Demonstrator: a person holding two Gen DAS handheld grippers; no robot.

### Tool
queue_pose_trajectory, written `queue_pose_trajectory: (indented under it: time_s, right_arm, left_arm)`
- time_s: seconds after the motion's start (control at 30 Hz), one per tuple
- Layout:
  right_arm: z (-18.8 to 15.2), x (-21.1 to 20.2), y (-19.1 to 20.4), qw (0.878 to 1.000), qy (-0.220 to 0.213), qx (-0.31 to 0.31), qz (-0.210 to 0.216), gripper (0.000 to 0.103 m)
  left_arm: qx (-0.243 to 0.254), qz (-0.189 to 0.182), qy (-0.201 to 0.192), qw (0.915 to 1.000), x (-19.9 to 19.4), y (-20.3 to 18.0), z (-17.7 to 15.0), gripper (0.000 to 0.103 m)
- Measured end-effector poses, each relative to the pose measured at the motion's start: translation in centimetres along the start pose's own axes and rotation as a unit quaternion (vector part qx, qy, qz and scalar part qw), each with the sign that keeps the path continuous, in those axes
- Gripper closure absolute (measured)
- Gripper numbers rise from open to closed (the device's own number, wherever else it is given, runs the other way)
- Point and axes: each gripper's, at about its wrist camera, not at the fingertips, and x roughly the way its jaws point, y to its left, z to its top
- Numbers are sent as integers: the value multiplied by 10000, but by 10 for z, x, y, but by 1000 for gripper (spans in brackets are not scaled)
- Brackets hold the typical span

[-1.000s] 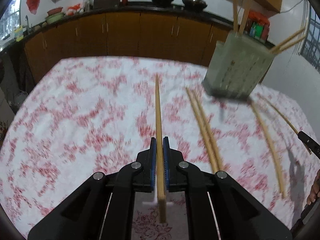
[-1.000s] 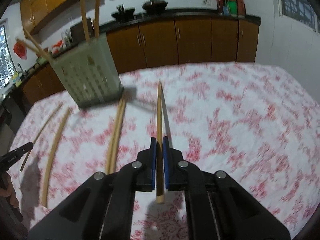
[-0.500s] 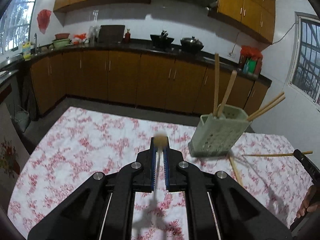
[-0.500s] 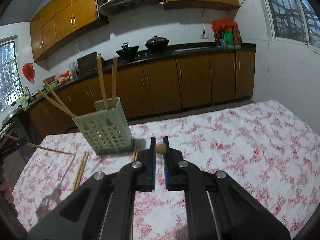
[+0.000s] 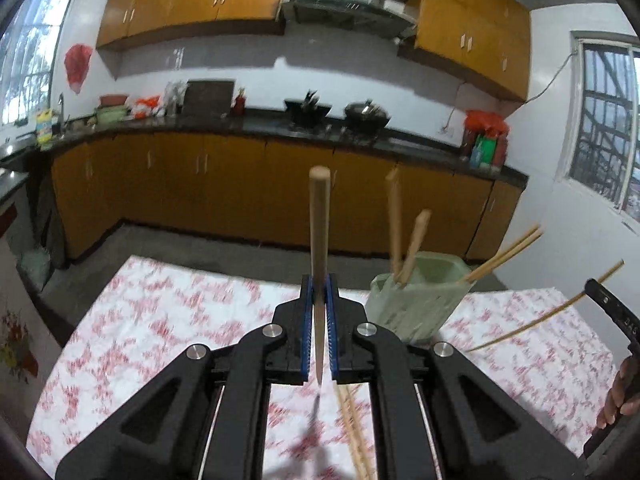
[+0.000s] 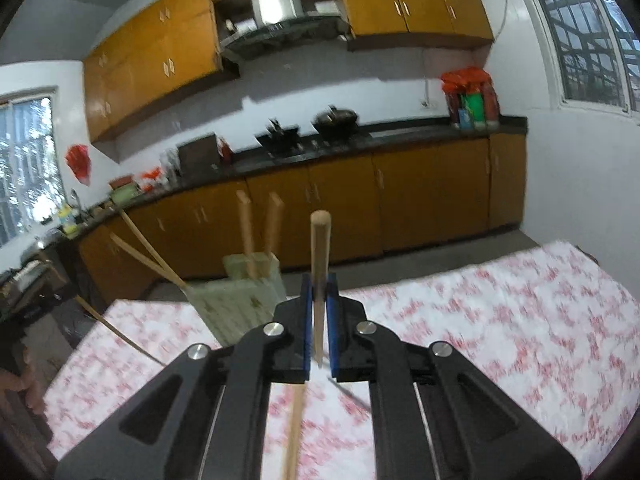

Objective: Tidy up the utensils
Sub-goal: 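Lift the chopsticks with both tools and carry them over the green holder, then lower the chopsticks into the green holder and open both tools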

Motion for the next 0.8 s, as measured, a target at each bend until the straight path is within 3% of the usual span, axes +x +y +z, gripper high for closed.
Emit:
queue_pose_trajectory:
  time_s: [0.23,0.37,0.5,0.63,0.8]
  right_arm:
    - [45,-17,29,9966,-536,2,619,95]
    - [63,-11,42,9952,-702,-117,672,95]
    - [70,7,51,9960,-592,-246,618,95]
    - [71,34,54,9975,-321,-290,559,95]
    - [64,61,50,9984,-45,-240,503,95]
  left_arm:
    - [-10,-490,-720,9962,-25,-35,40,96]
    - [-37,-546,-1191,9914,-26,-55,59,96]
    - [-31,-475,-1560,9866,-15,-69,74,96]
    - [-6,-401,-1632,9858,4,-77,70,96]
    - [-87,-394,-1397,9894,35,-76,55,96]
